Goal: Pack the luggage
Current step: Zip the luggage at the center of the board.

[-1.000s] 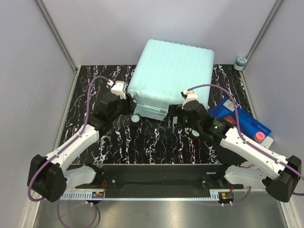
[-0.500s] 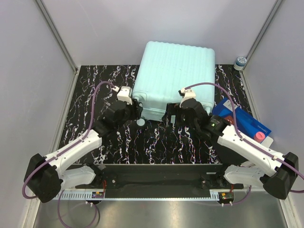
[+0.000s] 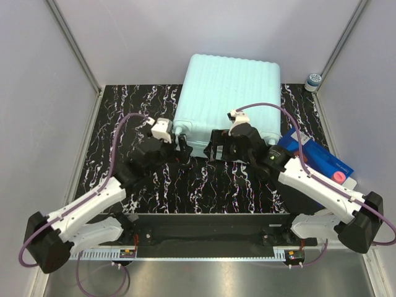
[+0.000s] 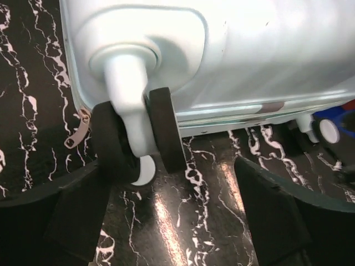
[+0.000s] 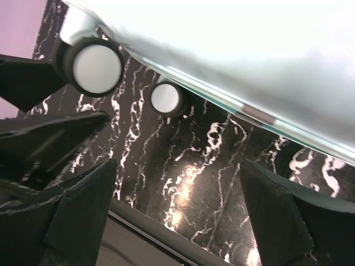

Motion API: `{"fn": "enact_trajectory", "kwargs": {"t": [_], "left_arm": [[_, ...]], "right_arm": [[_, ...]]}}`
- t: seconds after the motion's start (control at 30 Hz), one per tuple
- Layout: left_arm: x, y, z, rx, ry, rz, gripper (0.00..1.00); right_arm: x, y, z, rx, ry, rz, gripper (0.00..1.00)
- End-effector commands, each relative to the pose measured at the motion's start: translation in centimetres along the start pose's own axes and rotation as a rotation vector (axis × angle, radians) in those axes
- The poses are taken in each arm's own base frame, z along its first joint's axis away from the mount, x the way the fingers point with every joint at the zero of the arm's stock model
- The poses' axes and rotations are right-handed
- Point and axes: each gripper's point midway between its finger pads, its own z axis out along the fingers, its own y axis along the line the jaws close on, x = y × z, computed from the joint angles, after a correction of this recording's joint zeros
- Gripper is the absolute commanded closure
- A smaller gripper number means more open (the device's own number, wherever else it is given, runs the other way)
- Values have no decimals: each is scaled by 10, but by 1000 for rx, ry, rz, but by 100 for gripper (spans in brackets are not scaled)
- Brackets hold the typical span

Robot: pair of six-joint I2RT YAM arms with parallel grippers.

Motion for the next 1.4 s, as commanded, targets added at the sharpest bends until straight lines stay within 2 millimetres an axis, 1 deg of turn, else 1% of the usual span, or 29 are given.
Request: {"fn": "enact_trajectory", "kwargs": {"t": [0.0, 0.03, 0.07, 0.1, 0.17, 0.2, 0.23, 0.27, 0.3, 0.33, 0.37, 0.4, 0.43, 0.47, 0.53, 0.57, 0.63, 0.67, 0.7, 0.8, 0.83, 0.87, 1.03, 1.07, 1.13, 1.17, 1.23, 1.3, 1.37], "left_arm": [[-30, 17, -24, 14, -104, -79, 1], [-32, 24, -28, 0, -117, -92, 1], [-39, 30, -35, -13, -147, -105, 1], [-41, 49, -37, -69, -162, -135, 1], [-44, 68, -43, -118, -183, -169, 1], [-45, 86, -44, -163, -194, -194, 1], [-46, 95, -43, -188, -196, -204, 1], [-44, 114, -43, -240, -203, -223, 1], [-46, 119, -41, -241, -217, -230, 1], [-44, 127, -36, -250, -218, -238, 1], [-43, 139, -33, -257, -247, -261, 1], [-38, 146, -29, -262, -246, -278, 1], [-26, 160, -27, -285, -244, -312, 1], [-34, 156, -24, -227, -283, -305, 1], [-25, 164, -17, -227, -274, -300, 1], [-27, 164, -15, -216, -280, -286, 1], [-18, 168, -8, -219, -255, -258, 1], [-21, 168, -7, -210, -270, -245, 1], [-18, 167, -5, -200, -270, -232, 1], [-11, 166, -4, -180, -281, -193, 1], [-13, 164, -4, -164, -290, -164, 1], [-12, 163, -3, -155, -291, -147, 1], [-1, 158, 0, -108, -266, -70, 1], [2, 158, 2, -105, -255, -71, 1], [2, 154, 2, -80, -253, -67, 1], [2, 153, 1, -73, -257, -64, 1], [2, 147, 0, -43, -257, -50, 1], [3, 142, -1, -14, -258, -49, 1], [2, 139, -2, -1, -262, -44, 1]], "right_arm": [[-29, 39, -3, -90, -71, 10, 3], [-29, 48, -2, -103, -72, -1, 3], [-30, 50, 0, -94, -79, -4, 3], [-32, 54, 1, -95, -81, -5, 3], [-32, 69, 7, -99, -84, -13, 3], [-31, 76, 9, -101, -84, -17, 3], [-31, 87, 14, -95, -90, -26, 3], [-30, 93, 17, -95, -91, -29, 3], [-31, 99, 25, -78, -97, -15, 3], [-27, 108, 27, -87, -86, -14, 3], [-26, 112, 31, -82, -86, -6, 3], [-28, 114, 39, -56, -96, 18, 3], [-24, 118, 42, -52, -91, 18, 3], [-24, 124, 50, -43, -88, 28, 3], [-18, 124, 57, -1, -79, 21, 3], [-22, 123, 64, 41, -102, 27, 3], [-20, 117, 70, 96, -101, 20, 3], [-22, 119, 77, 112, -109, 23, 3], [-21, 118, 80, 130, -106, 19, 3], [-22, 112, 93, 206, -122, 19, 3], [-23, 113, 99, 224, -129, 23, 3], [-23, 109, 102, 253, -139, 16, 3], [-25, 107, 124, 331, -156, -14, 3], [-21, 102, 126, 360, -137, -34, 4], [-19, 100, 131, 389, -129, -46, 5], [-15, 97, 130, 404, -112, -58, 6], [-10, 94, 133, 419, -90, -60, 10], [-7, 92, 133, 432, -84, -60, 16], [-5, 86, 132, 459, -78, -73, 19]]}}
